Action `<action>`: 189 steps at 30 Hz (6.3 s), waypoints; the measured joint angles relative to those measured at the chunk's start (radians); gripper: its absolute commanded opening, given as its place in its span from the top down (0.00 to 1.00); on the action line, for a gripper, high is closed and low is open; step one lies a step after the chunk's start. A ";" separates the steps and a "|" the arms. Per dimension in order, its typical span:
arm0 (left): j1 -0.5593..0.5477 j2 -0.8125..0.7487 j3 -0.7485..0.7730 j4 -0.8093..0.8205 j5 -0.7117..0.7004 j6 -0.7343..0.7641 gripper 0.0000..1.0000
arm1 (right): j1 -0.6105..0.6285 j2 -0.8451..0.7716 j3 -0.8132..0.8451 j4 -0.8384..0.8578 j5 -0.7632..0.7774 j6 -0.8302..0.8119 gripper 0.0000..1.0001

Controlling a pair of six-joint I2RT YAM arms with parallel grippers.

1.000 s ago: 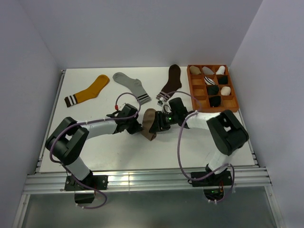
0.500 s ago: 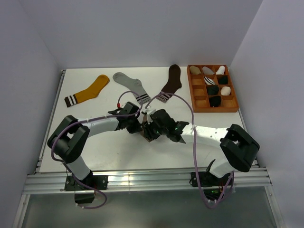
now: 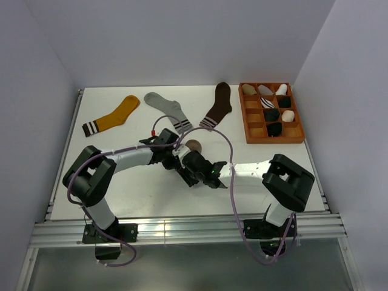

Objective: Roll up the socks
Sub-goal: Roll the sock at the center of the board.

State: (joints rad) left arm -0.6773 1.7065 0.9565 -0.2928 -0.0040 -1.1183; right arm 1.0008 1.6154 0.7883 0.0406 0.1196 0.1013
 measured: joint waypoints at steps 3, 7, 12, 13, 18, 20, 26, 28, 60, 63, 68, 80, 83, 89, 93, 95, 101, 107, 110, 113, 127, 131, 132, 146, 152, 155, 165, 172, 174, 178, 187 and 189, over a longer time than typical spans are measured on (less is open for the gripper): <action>0.002 0.006 0.010 -0.009 0.006 0.007 1.00 | 0.011 0.032 0.018 -0.003 0.037 -0.009 0.47; 0.007 0.008 0.013 -0.013 0.015 0.019 1.00 | 0.027 0.075 0.048 -0.011 0.101 -0.010 0.48; 0.020 0.009 0.015 -0.018 0.032 0.033 1.00 | 0.051 0.114 0.076 -0.023 0.183 0.000 0.68; 0.022 0.009 0.016 -0.019 0.034 0.034 1.00 | 0.055 0.117 0.079 -0.026 0.194 0.001 0.75; 0.029 0.009 0.020 -0.023 0.034 0.052 0.89 | 0.064 0.122 0.092 -0.042 0.214 0.016 1.00; 0.033 0.009 0.020 -0.025 0.034 0.059 0.81 | 0.063 0.122 0.098 -0.052 0.201 0.018 1.00; 0.056 -0.017 0.019 -0.061 0.030 0.063 0.53 | 0.013 0.121 0.135 -0.098 0.029 0.032 1.00; 0.071 -0.057 0.010 -0.071 0.013 0.061 0.49 | -0.021 0.124 0.163 -0.140 -0.071 0.041 1.00; 0.157 -0.027 -0.092 0.132 0.039 0.105 0.83 | -0.208 0.312 0.403 -0.404 -0.704 0.115 1.00; 0.157 -0.012 -0.092 0.160 0.059 0.108 0.87 | -0.211 0.324 0.412 -0.412 -0.743 0.120 1.00; 0.157 0.000 -0.093 0.195 0.080 0.109 0.87 | -0.241 0.384 0.436 -0.415 -0.862 0.146 1.00; 0.157 -0.023 -0.104 0.204 0.079 0.137 0.64 | -0.353 0.477 0.442 -0.410 -1.074 0.214 1.00; 0.157 -0.060 -0.111 0.176 0.058 0.143 0.49 | -0.358 0.489 0.442 -0.402 -1.095 0.227 1.00; 0.154 -0.251 -0.155 0.080 -0.006 0.100 0.36 | -0.361 0.497 0.442 -0.395 -1.107 0.248 1.00; 0.138 -0.379 -0.222 0.067 -0.037 0.034 0.36 | -0.361 0.497 0.443 -0.395 -1.104 0.251 1.00; 0.110 -0.409 -0.266 0.070 -0.045 -0.010 0.38 | -0.361 0.497 0.446 -0.399 -1.101 0.251 1.00; 0.017 -0.386 -0.338 0.074 -0.050 -0.122 0.40 | -0.361 0.497 0.454 -0.409 -1.087 0.251 1.00; 0.001 -0.383 -0.379 0.107 -0.079 -0.209 0.41 | -0.361 0.497 0.455 -0.411 -1.083 0.258 1.00; -0.005 -0.383 -0.407 0.131 -0.095 -0.241 0.42 | -0.361 0.497 0.455 -0.409 -1.081 0.269 1.00; -0.008 -0.379 -0.412 0.147 -0.101 -0.260 0.43 | -0.361 0.497 0.455 -0.407 -1.078 0.277 1.00; -0.013 -0.304 -0.401 0.230 -0.107 -0.289 0.85 | -0.356 0.458 0.441 -0.398 -1.010 0.285 0.68; -0.013 -0.270 -0.369 0.230 -0.103 -0.269 0.86 | -0.343 0.386 0.400 -0.370 -0.912 0.268 0.57; -0.013 -0.262 -0.361 0.229 -0.101 -0.261 0.86 | -0.341 0.360 0.384 -0.362 -0.885 0.265 0.54; -0.009 -0.161 -0.207 0.114 -0.067 -0.075 0.87 | -0.072 -0.121 0.118 -0.127 -0.247 0.052 0.52; 0.008 -0.145 -0.185 0.095 -0.032 -0.021 0.86 | 0.021 -0.082 0.073 -0.081 -0.100 0.003 0.52; 0.016 -0.142 -0.180 0.091 -0.014 -0.007 0.86 | 0.034 -0.058 0.073 -0.052 -0.053 -0.011 0.52; 0.031 -0.140 -0.180 0.093 0.016 0.013 0.86 | 0.062 0.035 0.078 -0.010 0.013 -0.023 0.52; 0.042 -0.138 -0.180 0.096 0.032 0.027 0.86 | 0.073 0.042 0.078 -0.010 0.043 -0.013 0.50; 0.045 -0.137 -0.180 0.097 0.037 0.031 0.86 | 0.079 0.046 0.078 -0.010 0.054 -0.006 0.49; 0.051 -0.132 -0.176 0.096 0.048 0.037 0.86 | 0.091 0.048 0.076 -0.010 0.080 0.016 0.48; 0.061 -0.120 -0.161 0.085 0.069 0.063 0.86 | 0.101 0.048 0.062 0.002 0.119 0.042 0.47; 0.061 -0.120 -0.161 0.085 0.070 0.068 0.86 | 0.108 0.048 0.061 0.001 0.126 0.047 0.46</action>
State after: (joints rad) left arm -0.6163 1.5867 0.7956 -0.2081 0.0662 -1.0500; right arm 1.1084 1.6634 0.8494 0.0414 0.2451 0.1478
